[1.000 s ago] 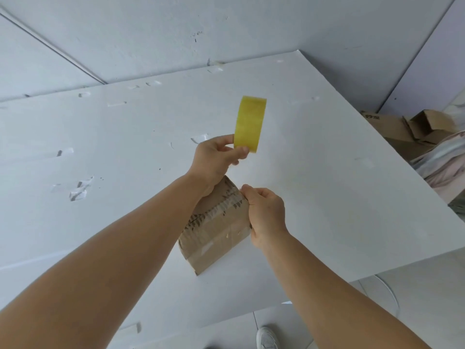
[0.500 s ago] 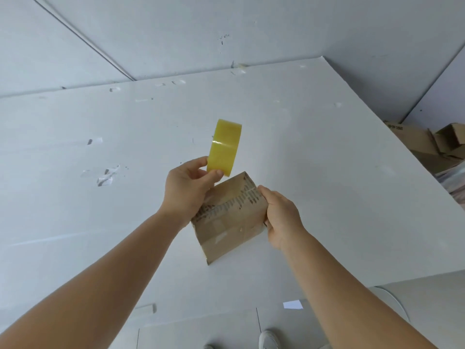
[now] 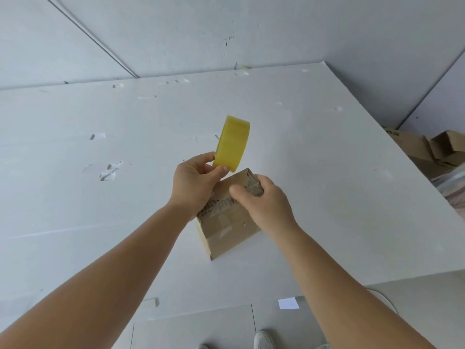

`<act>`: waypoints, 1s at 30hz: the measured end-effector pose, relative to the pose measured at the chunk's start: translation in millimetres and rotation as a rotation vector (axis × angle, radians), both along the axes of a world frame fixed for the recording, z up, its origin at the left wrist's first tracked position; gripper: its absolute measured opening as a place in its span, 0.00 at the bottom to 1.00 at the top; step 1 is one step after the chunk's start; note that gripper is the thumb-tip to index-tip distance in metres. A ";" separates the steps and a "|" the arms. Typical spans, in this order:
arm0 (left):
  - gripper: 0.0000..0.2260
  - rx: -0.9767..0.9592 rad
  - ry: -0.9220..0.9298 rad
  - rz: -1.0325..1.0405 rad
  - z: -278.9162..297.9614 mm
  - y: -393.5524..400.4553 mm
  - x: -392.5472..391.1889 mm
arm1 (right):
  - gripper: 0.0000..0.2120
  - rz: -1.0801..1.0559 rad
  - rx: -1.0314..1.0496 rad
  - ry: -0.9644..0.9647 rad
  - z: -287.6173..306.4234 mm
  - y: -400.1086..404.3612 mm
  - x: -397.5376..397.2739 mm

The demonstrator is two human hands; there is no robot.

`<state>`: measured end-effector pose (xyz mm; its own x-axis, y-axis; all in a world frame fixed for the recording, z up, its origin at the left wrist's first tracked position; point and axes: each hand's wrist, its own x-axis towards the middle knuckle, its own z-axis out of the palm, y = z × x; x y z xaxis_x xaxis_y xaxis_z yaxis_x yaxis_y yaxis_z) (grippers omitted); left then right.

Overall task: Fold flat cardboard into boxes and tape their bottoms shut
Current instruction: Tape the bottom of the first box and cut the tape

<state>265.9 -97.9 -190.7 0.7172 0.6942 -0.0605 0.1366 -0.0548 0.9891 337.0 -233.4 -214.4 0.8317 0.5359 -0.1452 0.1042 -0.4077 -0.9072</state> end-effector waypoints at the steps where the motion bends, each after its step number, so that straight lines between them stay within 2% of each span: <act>1: 0.09 -0.011 -0.001 0.007 0.1 0.2 -0.5 | 0.13 -0.002 -0.006 -0.049 -2.5 1.0 -2.7; 3: 0.09 -0.022 0.002 0.017 0.7 -0.1 -0.6 | 0.10 -0.042 -0.001 -0.094 -5.1 3.0 -1.7; 8: 0.07 -0.108 -0.042 0.044 5.1 -7.3 -5.7 | 0.13 -0.062 0.040 -0.028 -9.0 7.6 11.7; 14: 0.11 -0.300 -0.161 0.223 3.6 -11.4 -28.4 | 0.13 0.263 -0.007 0.043 3.6 28.9 43.3; 18: 0.11 -0.259 -0.164 0.254 9.7 4.0 -38.3 | 0.14 0.424 -0.082 -0.033 12.6 43.2 48.9; 22: 0.08 -0.246 -0.193 0.124 21.5 21.3 -40.3 | 0.26 0.321 0.057 -0.028 24.1 50.7 46.4; 27: 0.10 -0.192 -0.101 -0.212 37.0 32.4 -33.7 | 0.39 0.275 0.369 0.218 51.1 53.3 39.4; 30: 0.12 -0.160 -0.005 -0.312 45.0 38.1 -27.7 | 0.49 0.223 0.517 0.333 63.1 43.8 42.5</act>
